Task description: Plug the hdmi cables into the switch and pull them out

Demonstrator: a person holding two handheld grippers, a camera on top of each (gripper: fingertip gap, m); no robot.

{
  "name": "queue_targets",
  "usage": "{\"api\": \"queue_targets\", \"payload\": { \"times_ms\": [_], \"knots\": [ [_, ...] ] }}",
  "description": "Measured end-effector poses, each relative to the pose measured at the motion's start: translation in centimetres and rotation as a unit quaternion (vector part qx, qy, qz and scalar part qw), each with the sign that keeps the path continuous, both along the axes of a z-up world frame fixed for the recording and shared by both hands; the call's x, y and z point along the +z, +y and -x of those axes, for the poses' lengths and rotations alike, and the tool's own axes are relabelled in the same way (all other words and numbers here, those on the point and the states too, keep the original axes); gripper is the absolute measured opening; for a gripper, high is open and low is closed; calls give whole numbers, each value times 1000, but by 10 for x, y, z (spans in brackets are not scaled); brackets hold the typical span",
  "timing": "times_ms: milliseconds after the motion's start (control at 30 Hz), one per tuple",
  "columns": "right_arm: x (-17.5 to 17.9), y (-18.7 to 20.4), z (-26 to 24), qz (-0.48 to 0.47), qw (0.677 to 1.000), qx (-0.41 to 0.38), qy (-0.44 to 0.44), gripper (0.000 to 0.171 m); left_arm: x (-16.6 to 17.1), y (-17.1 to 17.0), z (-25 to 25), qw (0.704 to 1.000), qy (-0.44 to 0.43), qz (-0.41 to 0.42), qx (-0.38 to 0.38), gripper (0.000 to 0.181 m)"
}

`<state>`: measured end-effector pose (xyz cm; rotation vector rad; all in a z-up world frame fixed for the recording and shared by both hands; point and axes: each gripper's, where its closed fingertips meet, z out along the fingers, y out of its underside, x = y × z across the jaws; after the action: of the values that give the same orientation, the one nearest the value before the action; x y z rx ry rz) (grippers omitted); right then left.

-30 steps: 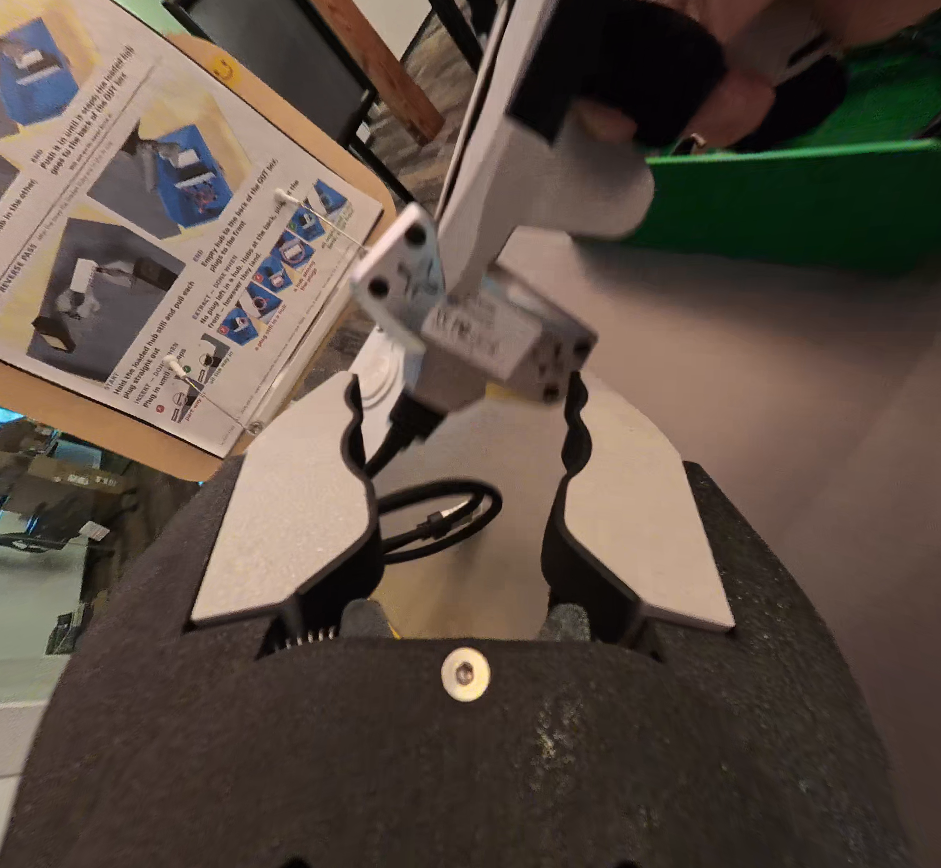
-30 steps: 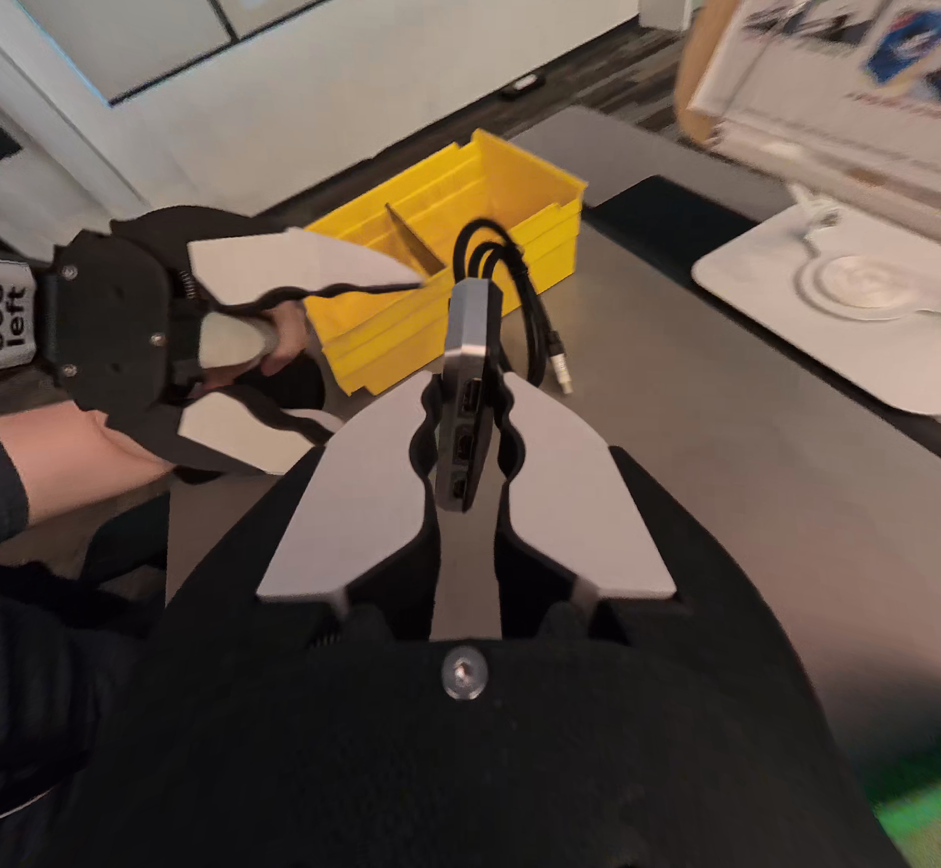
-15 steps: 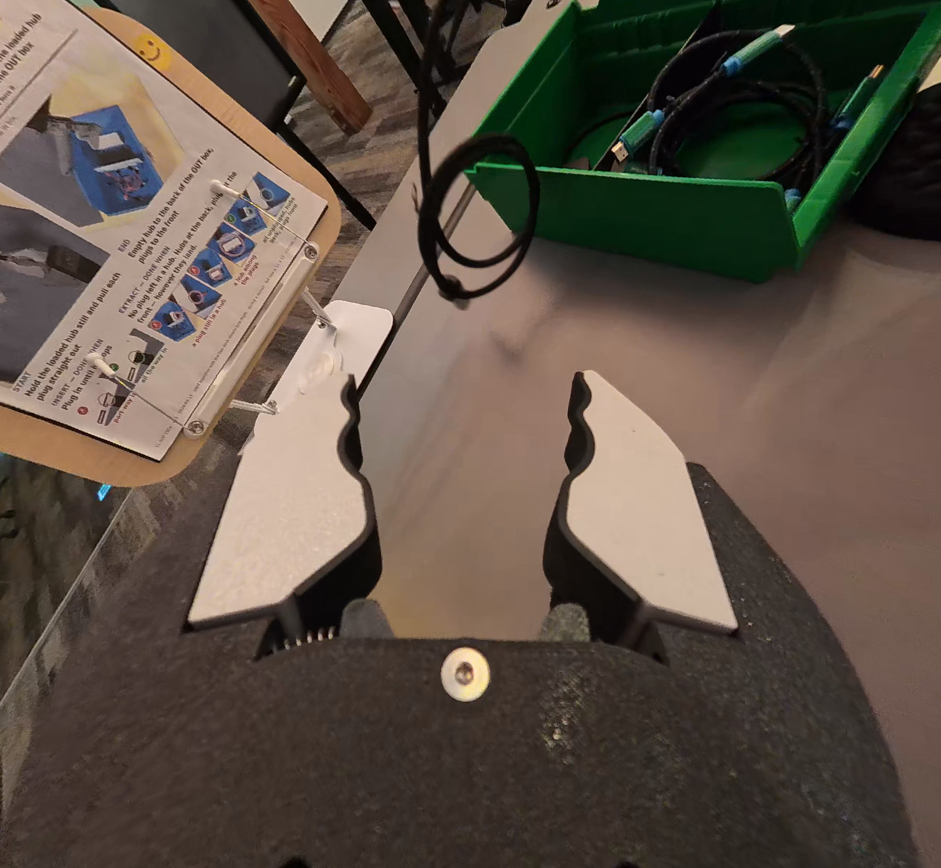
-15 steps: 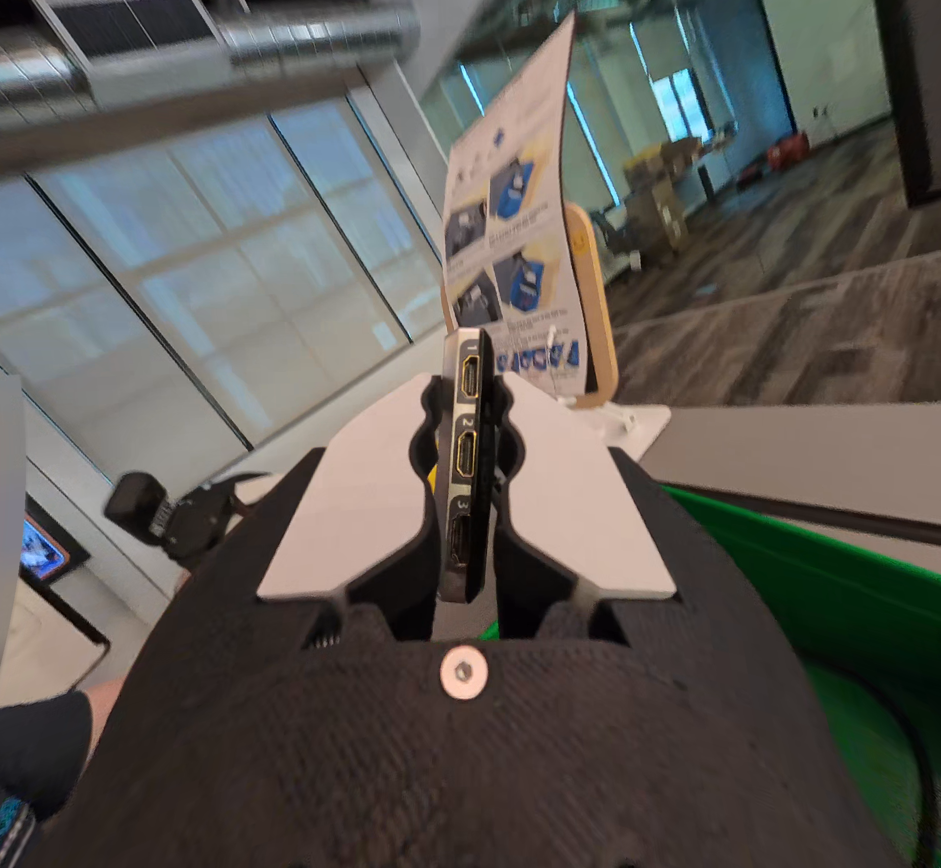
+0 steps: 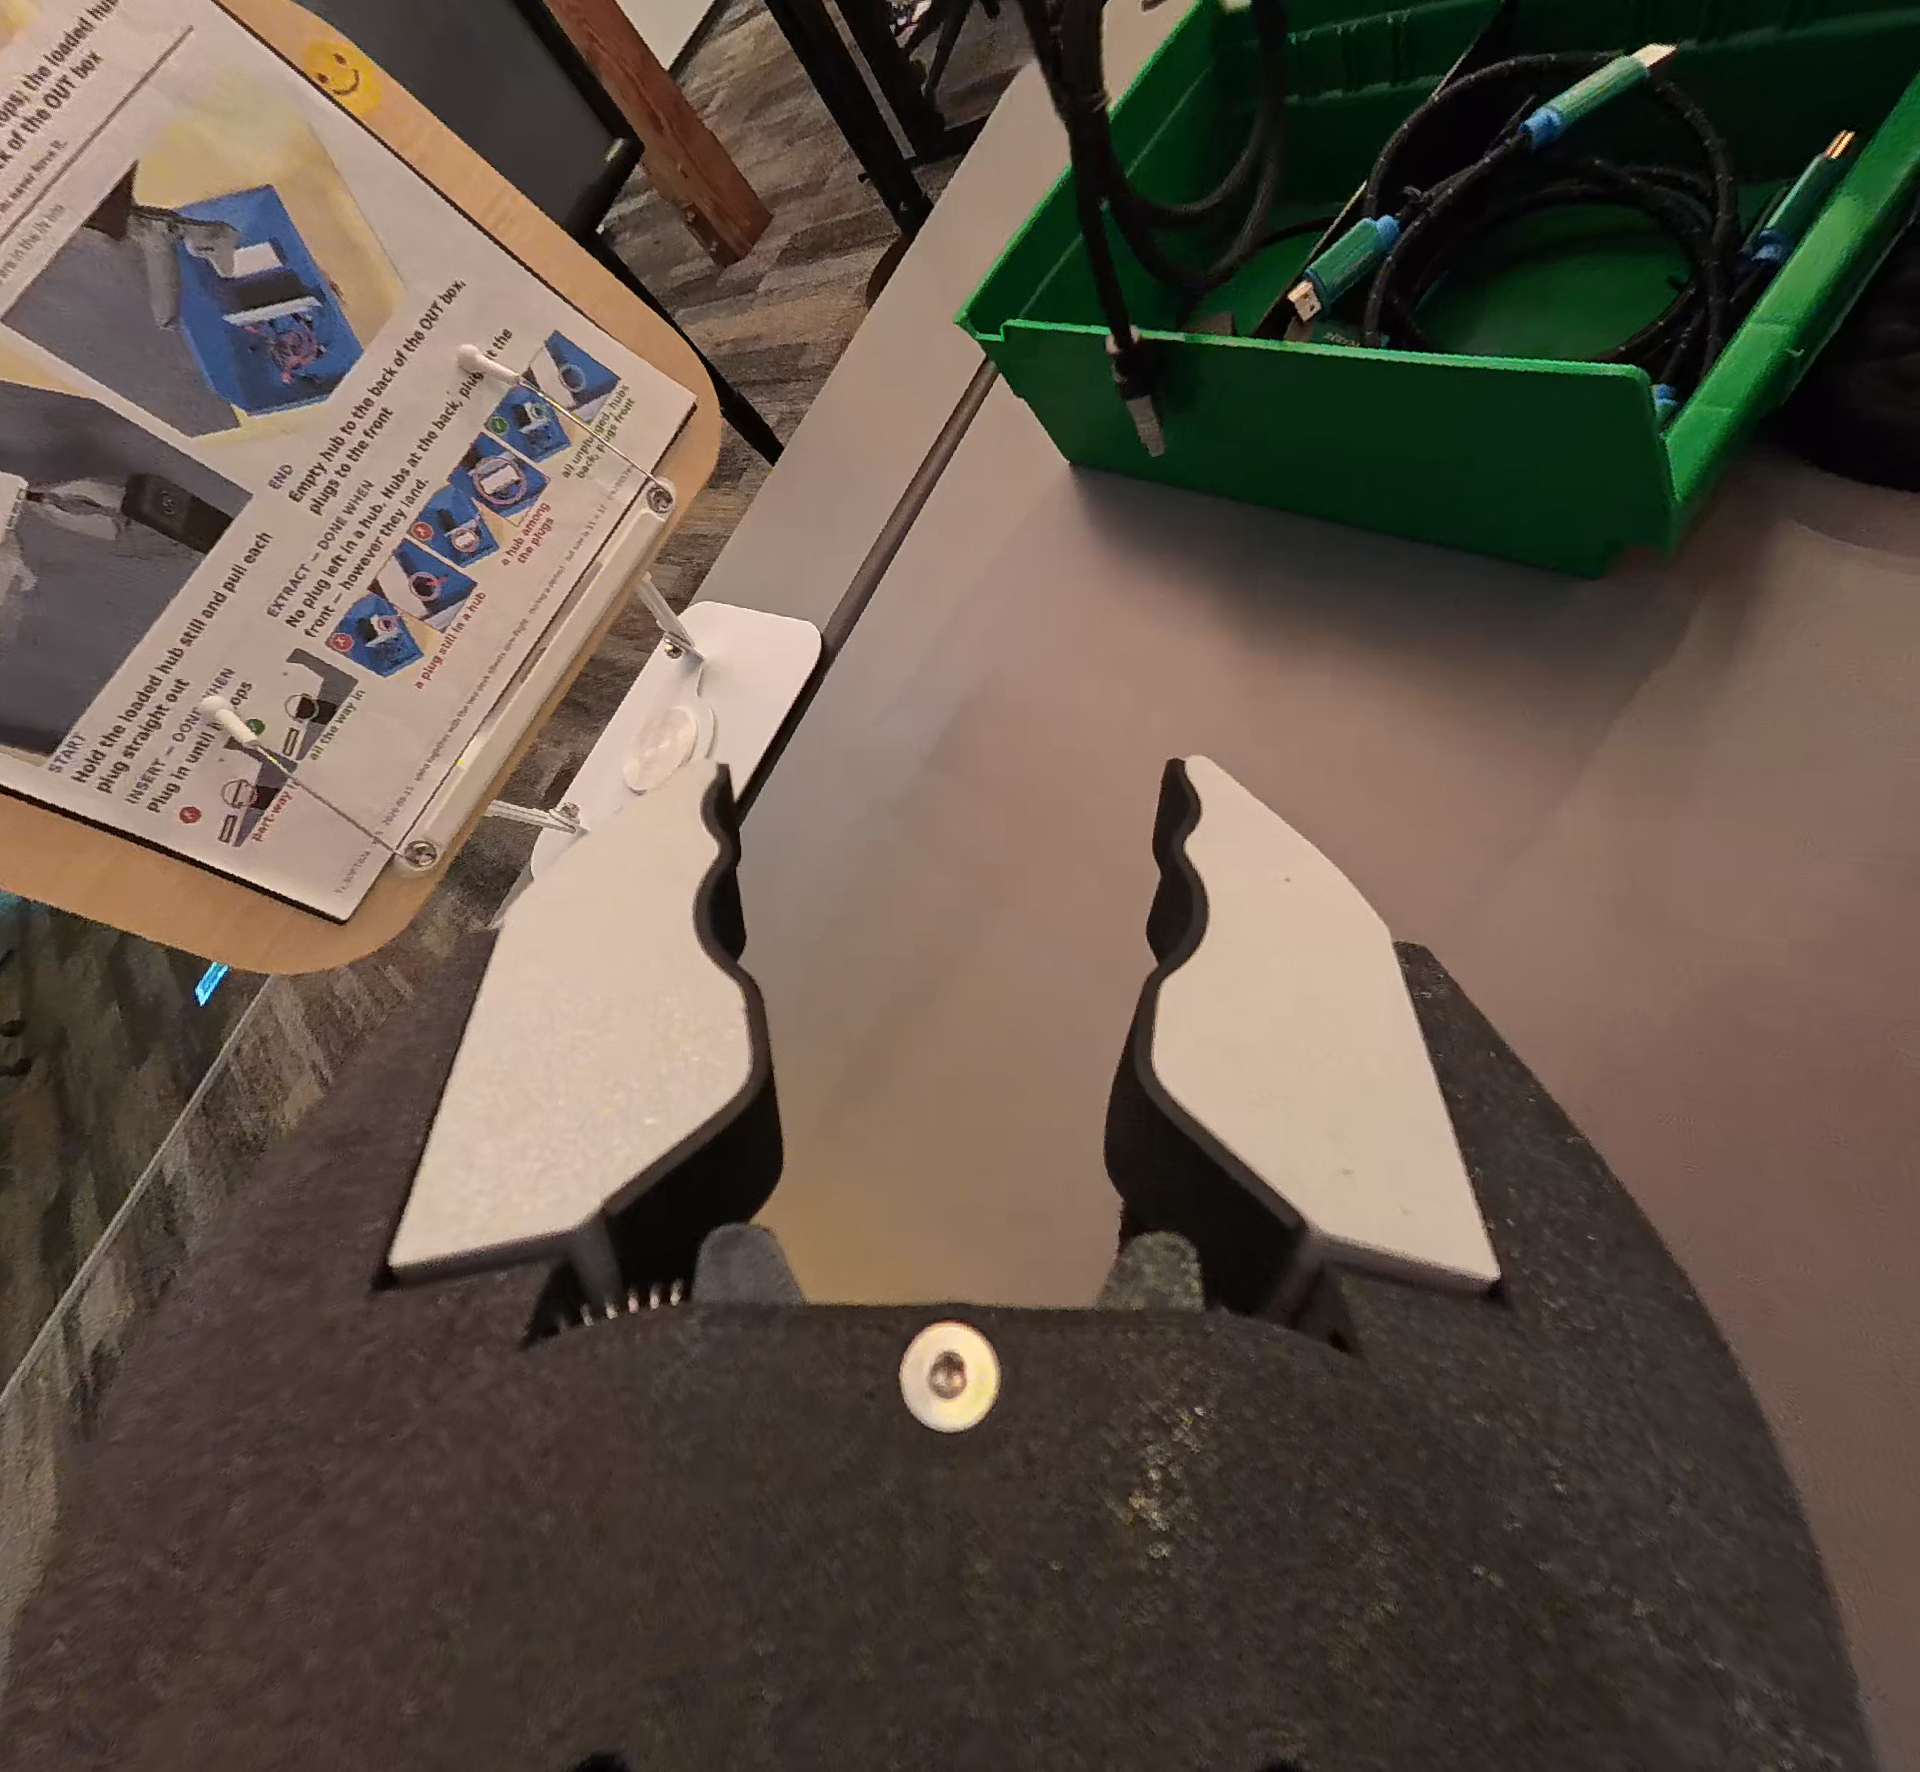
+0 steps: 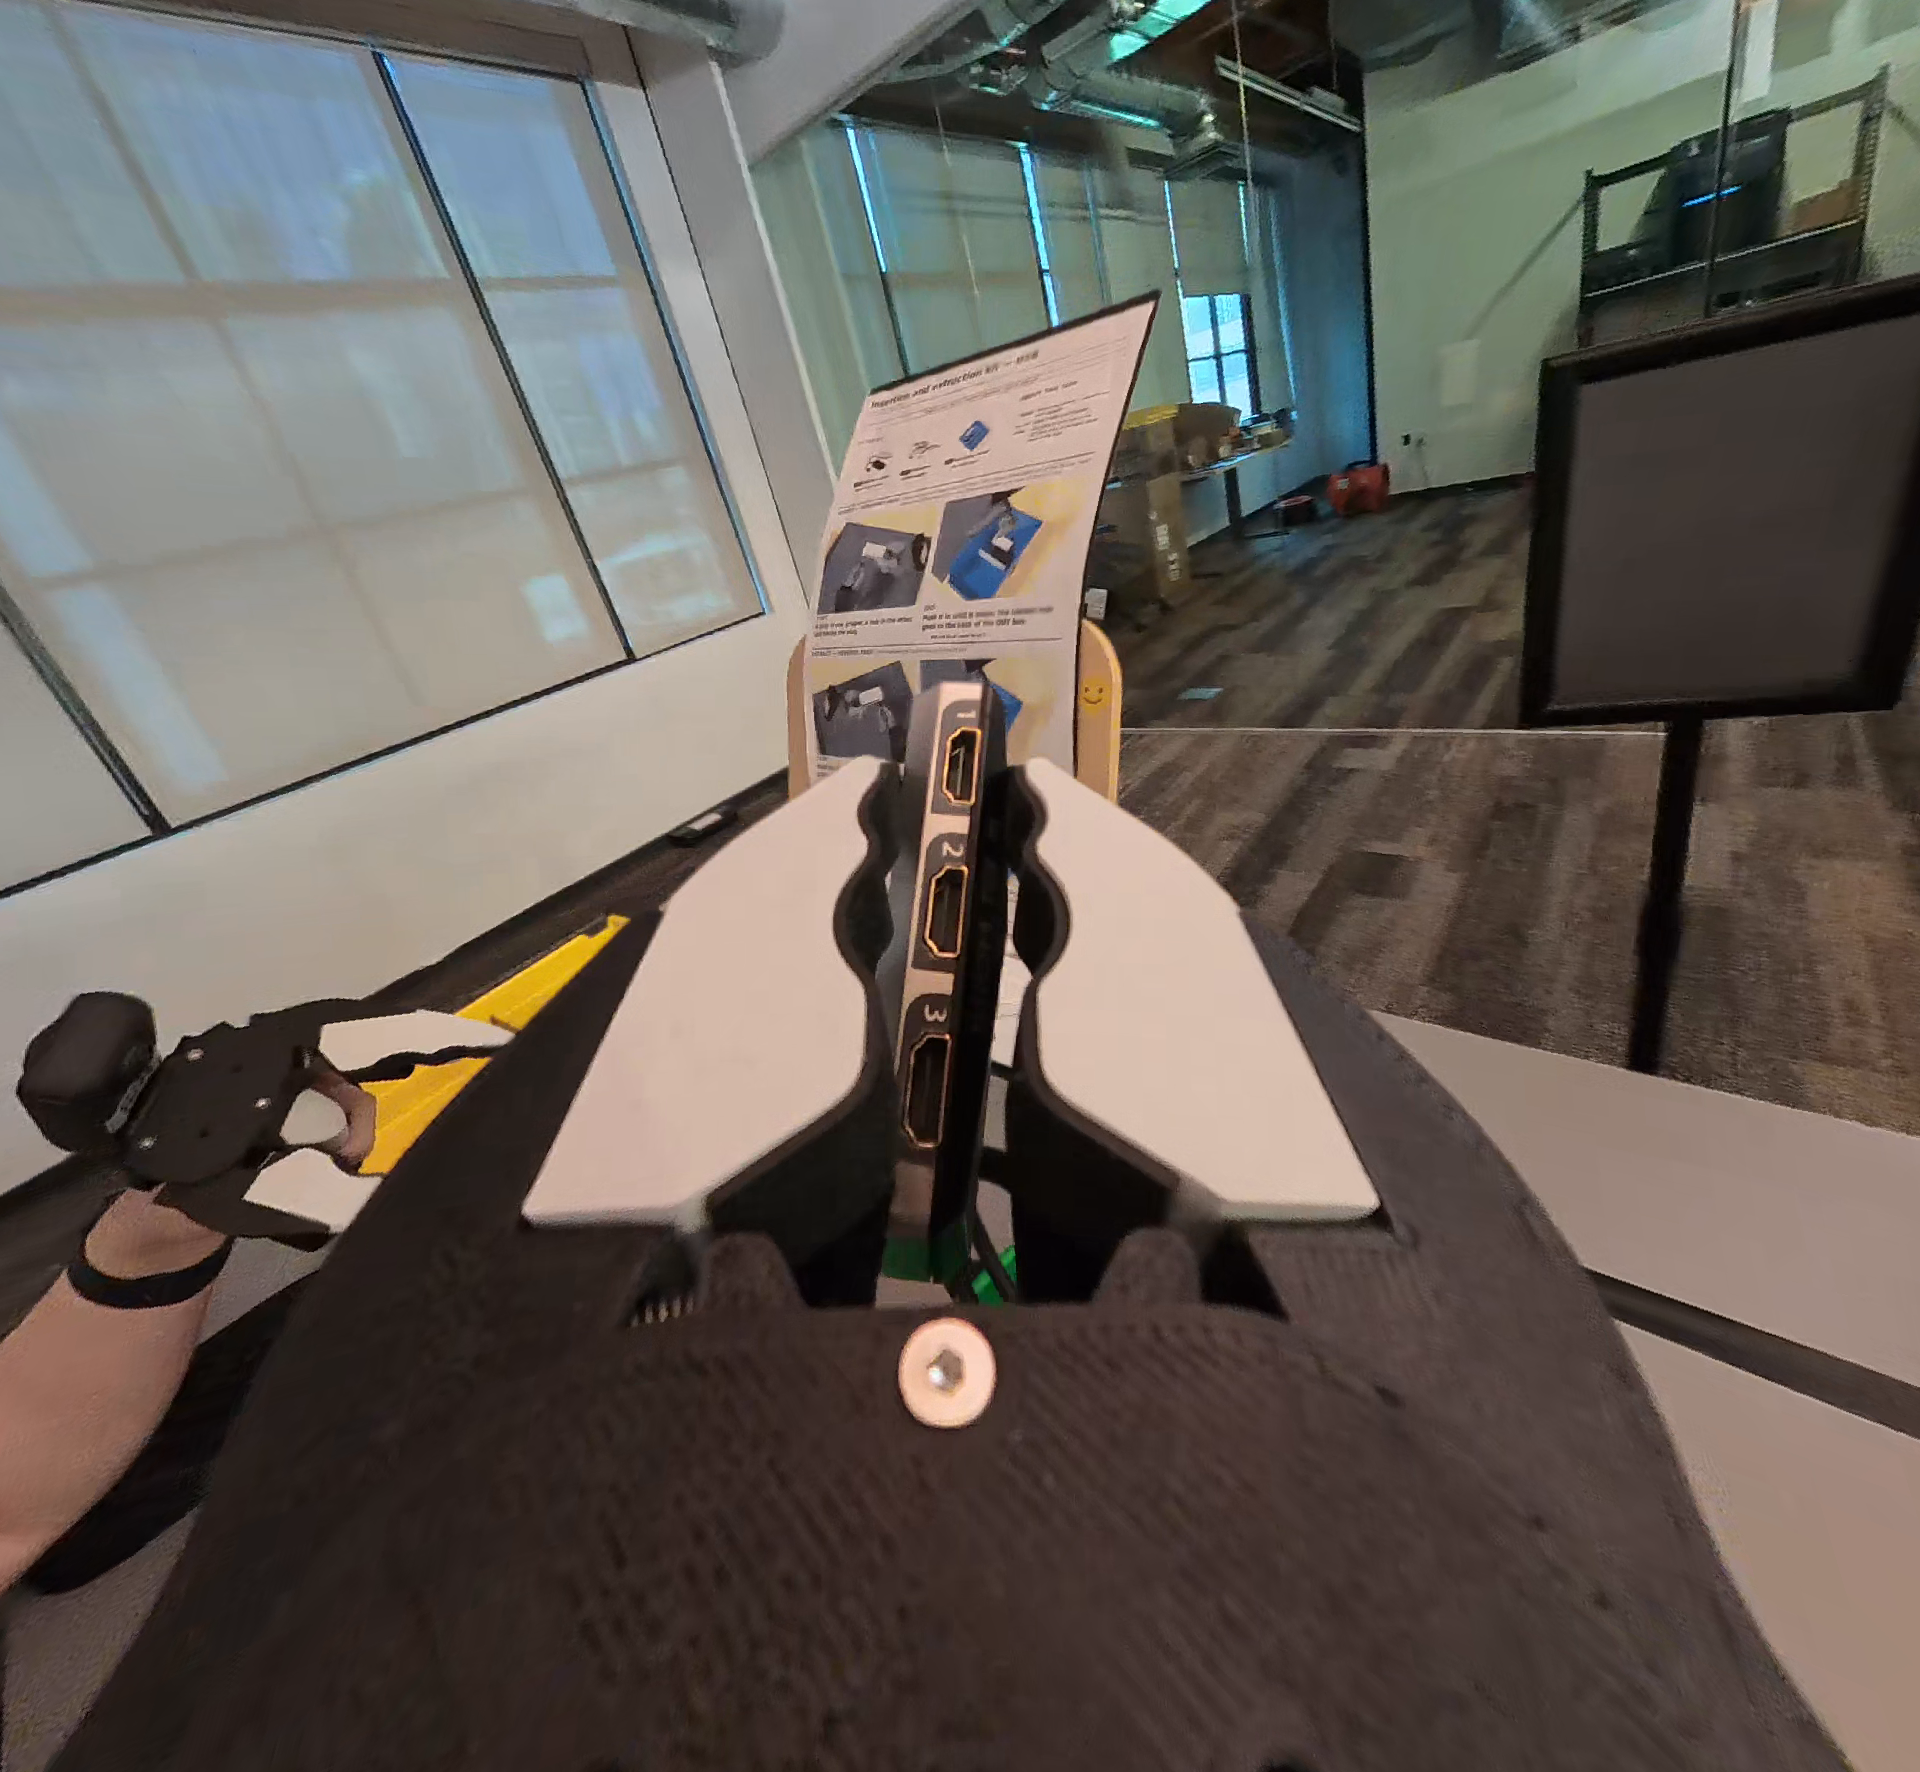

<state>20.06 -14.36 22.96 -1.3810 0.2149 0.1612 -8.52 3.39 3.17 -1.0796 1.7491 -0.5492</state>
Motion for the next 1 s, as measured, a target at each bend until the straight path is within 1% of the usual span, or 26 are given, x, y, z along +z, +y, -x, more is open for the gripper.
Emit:
{"api": "queue_targets", "payload": {
  "times_ms": [100, 200, 300, 400, 533, 567, 633, 700, 767, 900, 1000],
  "knots": [
    [8, -9, -4, 1, 1000, -14, -10, 18, 0, 6, 0, 1000, 0, -3, 10, 76],
    [15, -5, -5, -4, 1000, -12, -6, 18, -7, 13, -2, 999, 12, -5, 29, 76],
    [18, 18, 6, -1, 999, 32, 11, 19, -17, 20, -5, 999, 27, 1, 44, 76],
    [19, 51, 24, 20, 998, 67, 12, 18, -23, 34, -7, 996, 29, -19, 78, 74],
    [35, 91, 42, 36, 996, 85, 6, 19, -31, 63, -6, 985, 39, -80, 145, 70],
    [41, 97, 43, 36, 996, 83, 5, 19, -33, 74, -4, 979, 45, -112, 167, 69],
    [54, 102, 40, 36, 997, 74, 1, 19, -34, 97, 2, 956, 63, -192, 214, 70],
    [65, 99, 33, 30, 997, 68, 12, 19, -34, 110, 6, 934, 73, -254, 239, 69],
    [75, 88, 23, 21, 998, 59, 19, 19, -33, 115, 7, 924, 78, -282, 247, 67],
    [94, 58, 3, 0, 999, 33, 33, 19, -24, 116, 9, 913, 69, -312, 253, 67],
    [95, 41, -15, 17, 999, -3, 30, 19, -23, 114, 9, 915, 68, -308, 250, 66]
  ]
}}
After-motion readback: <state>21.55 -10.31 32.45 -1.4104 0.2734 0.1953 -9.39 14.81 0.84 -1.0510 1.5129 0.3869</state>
